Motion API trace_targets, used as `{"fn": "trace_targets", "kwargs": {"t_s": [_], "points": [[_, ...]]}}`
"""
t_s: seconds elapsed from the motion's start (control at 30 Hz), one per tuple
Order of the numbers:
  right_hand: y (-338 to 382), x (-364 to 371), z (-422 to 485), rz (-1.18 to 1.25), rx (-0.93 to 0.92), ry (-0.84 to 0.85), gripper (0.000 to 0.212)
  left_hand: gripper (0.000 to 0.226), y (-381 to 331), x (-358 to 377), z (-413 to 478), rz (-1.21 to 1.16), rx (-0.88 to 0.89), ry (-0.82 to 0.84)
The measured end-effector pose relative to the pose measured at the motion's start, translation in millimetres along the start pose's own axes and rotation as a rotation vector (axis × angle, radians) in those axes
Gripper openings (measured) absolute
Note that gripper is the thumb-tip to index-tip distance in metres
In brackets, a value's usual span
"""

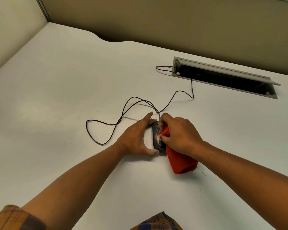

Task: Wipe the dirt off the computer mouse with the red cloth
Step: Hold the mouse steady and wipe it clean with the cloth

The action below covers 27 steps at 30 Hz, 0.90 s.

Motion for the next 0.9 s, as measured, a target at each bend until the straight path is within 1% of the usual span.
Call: {"fn": "trace_targets", "kwargs": {"t_s": [0.1, 0.2, 0.3, 0.37, 0.47, 0.53, 0.7, 0.83, 0.9], "points": [[7, 4, -5, -0.003, -0.022, 0.025, 0.032, 0.134, -1, 0, -1, 0.007, 0.002, 0.002], [1, -6, -11, 0.013, 0.024, -0.051, 0.034, 0.134, -2, -2, -1, -0.003, -0.001, -0.001], [15, 7, -21, -0.071, -0.007, -0.019, 0.031, 0.134, -3, -3, -2, -0.012, 0.005, -0.007], [20, 13, -21, -0.077, -0.026, -0.007, 0.028, 0.134, -3, -2, -2, -0.008, 0.008, -0.008], [6, 1, -18, -0.022, 0.056, -0.057, 0.028, 0.135, -3, -1, -1, -0.006, 0.004, 0.003], [0, -4, -19, -0.033, 0.090, -0.079, 0.027, 0.134, -3, -2, -2, -0.009, -0.004, 0.003], [23, 11, -19, -0.070, -0.024, -0.021, 0.024, 0.133, -4, -2, -3, -0.008, 0.000, -0.001], [11, -2, -12, -0.040, 0.034, -0.059, 0.025, 0.135, -4, -2, -2, 0.001, -0.010, -0.001], [16, 1, -13, -0.069, 0.007, -0.040, 0.025, 0.134, -3, -1, -2, -0.003, -0.015, -0.001]]}}
Point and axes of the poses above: each hand's wrist, its own z-axis towards the middle knuckle, its own x-axis out of the palm, y = z × x, the point moved 9 cm from there along z, towards the middle knuckle, and after that the axes turned 6 degrees about -x, right-handed, at the moved point
